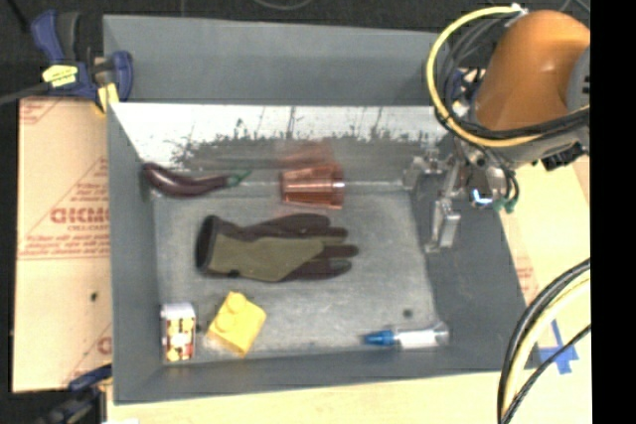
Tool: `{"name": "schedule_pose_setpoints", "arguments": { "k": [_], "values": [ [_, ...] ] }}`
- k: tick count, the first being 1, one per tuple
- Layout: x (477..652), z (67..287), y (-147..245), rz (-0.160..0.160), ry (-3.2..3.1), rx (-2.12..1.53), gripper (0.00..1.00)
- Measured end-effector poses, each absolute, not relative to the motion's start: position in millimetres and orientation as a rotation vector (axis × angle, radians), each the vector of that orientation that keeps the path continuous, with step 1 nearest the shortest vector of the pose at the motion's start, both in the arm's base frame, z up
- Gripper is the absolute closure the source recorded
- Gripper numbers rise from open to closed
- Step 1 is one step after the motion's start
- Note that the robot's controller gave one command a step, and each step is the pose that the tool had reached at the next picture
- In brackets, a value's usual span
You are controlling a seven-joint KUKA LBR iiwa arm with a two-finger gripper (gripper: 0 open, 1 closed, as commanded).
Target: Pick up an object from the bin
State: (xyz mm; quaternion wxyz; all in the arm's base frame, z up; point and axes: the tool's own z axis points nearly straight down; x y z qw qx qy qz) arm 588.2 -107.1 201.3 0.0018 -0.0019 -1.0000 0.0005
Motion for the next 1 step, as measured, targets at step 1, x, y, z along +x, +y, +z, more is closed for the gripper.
{"name": "schedule_pose_setpoints", "arguments": {
  "k": [1],
  "values": [
    [589.6, 206.4, -106.7, 0.004, -3.146, -0.002, 0.0]
  ]
}}
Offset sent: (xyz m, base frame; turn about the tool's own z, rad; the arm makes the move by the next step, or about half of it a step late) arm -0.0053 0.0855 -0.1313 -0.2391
